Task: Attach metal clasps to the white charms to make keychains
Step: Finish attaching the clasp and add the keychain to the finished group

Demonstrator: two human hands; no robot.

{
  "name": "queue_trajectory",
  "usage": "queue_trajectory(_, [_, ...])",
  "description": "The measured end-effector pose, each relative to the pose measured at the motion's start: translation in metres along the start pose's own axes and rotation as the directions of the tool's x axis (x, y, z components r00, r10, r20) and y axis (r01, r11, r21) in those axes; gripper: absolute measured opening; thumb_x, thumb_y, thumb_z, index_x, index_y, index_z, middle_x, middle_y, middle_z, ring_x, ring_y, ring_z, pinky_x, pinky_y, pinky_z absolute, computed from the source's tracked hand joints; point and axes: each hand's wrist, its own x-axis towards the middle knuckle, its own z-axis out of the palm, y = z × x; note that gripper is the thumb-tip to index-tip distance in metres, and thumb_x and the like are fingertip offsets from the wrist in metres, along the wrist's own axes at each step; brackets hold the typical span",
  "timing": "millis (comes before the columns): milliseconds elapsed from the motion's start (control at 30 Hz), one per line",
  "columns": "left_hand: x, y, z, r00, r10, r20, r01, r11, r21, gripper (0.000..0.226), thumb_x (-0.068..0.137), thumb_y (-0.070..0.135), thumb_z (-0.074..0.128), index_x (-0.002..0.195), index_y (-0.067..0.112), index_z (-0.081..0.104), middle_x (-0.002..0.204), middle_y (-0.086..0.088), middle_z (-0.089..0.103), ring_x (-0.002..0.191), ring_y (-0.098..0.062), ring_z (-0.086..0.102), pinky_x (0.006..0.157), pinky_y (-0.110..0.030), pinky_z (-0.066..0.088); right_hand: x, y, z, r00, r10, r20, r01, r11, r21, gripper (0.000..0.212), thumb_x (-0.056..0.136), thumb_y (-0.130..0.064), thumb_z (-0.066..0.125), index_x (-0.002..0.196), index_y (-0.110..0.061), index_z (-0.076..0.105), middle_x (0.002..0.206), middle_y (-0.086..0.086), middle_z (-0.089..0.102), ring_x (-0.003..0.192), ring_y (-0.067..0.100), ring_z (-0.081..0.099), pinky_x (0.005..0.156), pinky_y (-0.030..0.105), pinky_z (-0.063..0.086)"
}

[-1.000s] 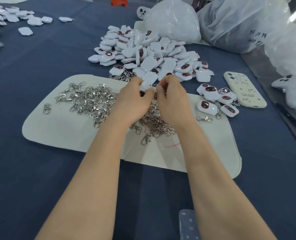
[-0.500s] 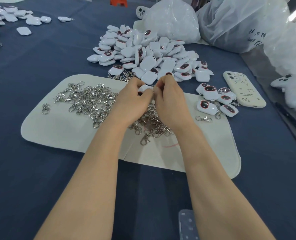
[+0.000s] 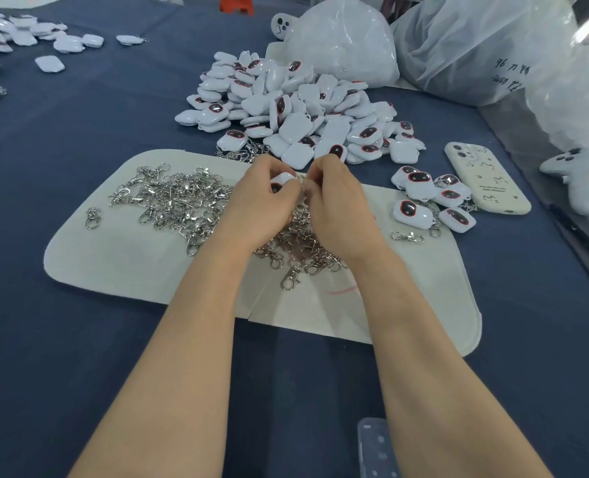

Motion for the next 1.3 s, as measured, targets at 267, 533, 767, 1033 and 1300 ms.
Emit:
queue_trajectory(267, [0.0,0.0,0.001,1.0,-0.001,0.03,0.002,0.999,-0.041,0.017,0.089,0.015,0.054,0.104,0.02,0.052,0.071,0.0,0.061,0.045,-0.006,0.054,0.05,-0.025,0.049,0.001,0.002,0.001,1.0,0.011,-0.023,-0.011,1.0,0.017,0.012,0.095,-0.001,0.043,0.091,-0.013,0.04,0.092,0.005,0.047,0.081,0.017,0.041,0.063,0.02,0.022])
queue_trajectory(533, [0.0,0.0,-0.001,0.999,-0.033,0.008,0.034,0.995,-0.092,0.011,0.09,0.015,0.048,0.099,0.015,0.053,0.07,0.001,0.057,0.043,-0.004,0.05,0.044,-0.02,0.044,0.0,0.001,0.002,1.0,-0.028,-0.011,0.028,1.0,0.0,0.014,0.089,0.005,0.043,0.092,-0.007,0.046,0.09,0.005,0.047,0.077,0.019,0.04,0.061,0.023,0.021])
queue_trajectory(767, [0.001,0.0,-0.002,0.993,-0.119,0.025,0.121,0.949,-0.291,0.012,0.09,0.009,0.045,0.094,0.011,0.056,0.07,-0.002,0.055,0.041,-0.007,0.046,0.041,-0.019,0.038,0.001,0.0,0.004,0.998,-0.035,-0.045,0.035,0.999,-0.002,0.01,0.091,0.004,0.043,0.096,-0.001,0.049,0.089,0.005,0.047,0.077,0.019,0.04,0.062,0.022,0.021])
queue_trajectory(1033, [0.0,0.001,-0.007,0.99,-0.141,0.017,0.14,0.945,-0.296,0.011,0.088,0.01,0.044,0.088,0.009,0.055,0.066,-0.003,0.055,0.036,-0.007,0.042,0.037,-0.015,0.032,0.001,-0.006,-0.003,0.994,-0.081,0.076,0.084,0.995,-0.047,0.016,0.091,0.004,0.04,0.089,-0.012,0.04,0.087,0.004,0.046,0.075,0.018,0.037,0.063,0.022,0.021])
queue_trajectory(1300, [-0.002,0.006,-0.005,0.991,-0.129,-0.017,0.121,0.959,-0.255,0.008,0.088,0.013,0.048,0.083,0.014,0.053,0.073,-0.003,0.056,0.036,-0.006,0.044,0.038,-0.016,0.033,-0.002,-0.009,-0.002,0.999,0.024,0.027,-0.028,0.981,0.194,0.014,0.091,0.0,0.047,0.093,-0.014,0.046,0.084,-0.004,0.053,0.076,0.012,0.049,0.071,0.024,0.041])
